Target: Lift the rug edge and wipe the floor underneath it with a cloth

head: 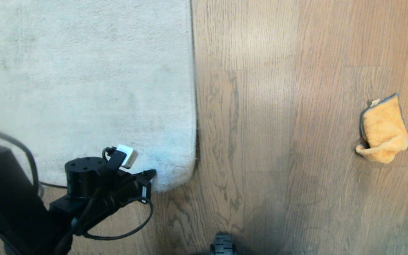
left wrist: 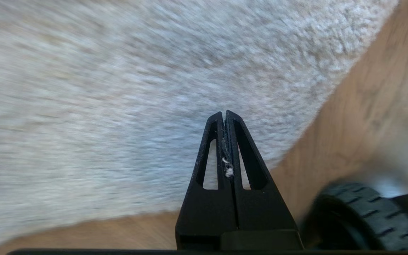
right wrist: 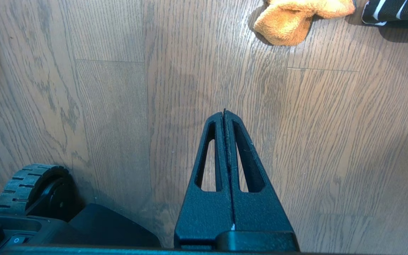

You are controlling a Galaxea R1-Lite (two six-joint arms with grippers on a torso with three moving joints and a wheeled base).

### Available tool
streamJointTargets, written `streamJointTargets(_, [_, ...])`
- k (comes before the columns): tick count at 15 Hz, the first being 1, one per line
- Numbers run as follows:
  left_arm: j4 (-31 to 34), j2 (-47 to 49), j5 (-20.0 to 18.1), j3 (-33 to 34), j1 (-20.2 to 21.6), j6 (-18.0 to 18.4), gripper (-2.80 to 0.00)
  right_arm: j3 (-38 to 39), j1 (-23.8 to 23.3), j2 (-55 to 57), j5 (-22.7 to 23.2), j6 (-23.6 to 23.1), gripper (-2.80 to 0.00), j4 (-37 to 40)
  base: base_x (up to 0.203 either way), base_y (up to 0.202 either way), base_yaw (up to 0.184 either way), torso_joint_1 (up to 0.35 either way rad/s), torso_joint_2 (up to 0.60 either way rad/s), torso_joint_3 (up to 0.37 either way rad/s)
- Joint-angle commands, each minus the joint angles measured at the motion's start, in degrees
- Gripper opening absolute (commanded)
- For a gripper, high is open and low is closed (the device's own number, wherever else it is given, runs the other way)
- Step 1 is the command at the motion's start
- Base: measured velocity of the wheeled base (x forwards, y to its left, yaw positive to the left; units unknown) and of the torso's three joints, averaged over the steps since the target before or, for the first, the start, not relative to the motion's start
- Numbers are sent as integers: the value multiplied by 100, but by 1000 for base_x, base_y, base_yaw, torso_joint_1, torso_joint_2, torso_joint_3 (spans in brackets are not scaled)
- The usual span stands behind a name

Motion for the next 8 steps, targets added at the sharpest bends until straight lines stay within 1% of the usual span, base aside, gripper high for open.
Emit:
streamJointTargets(1, [-66, 449, 0, -124, -143, -151, -280, 0, 0, 0, 3, -6, -280, -3, 0, 0, 0, 0, 0, 0])
streamJointTargets(3, [-159, 765, -3, -213, -141, -145, -280, 0, 0, 0, 3, -6, -280, -3, 0, 0, 0, 0, 0, 0])
streamJointTargets(5, [-398, 1076, 5, -199, -135, -137, -280, 0, 0, 7, 3, -6, -280, -3, 0, 0, 0, 0, 0, 0])
streamJointTargets(6, [-597, 1266, 14, -177, -124, -122, -280, 0, 0, 0, 3, -6, -280, -3, 0, 0, 0, 0, 0, 0])
streamJointTargets(8, [-1192, 1618, 50, -143, -105, -65, -280, 0, 0, 0, 3, -6, -280, -3, 0, 0, 0, 0, 0, 0])
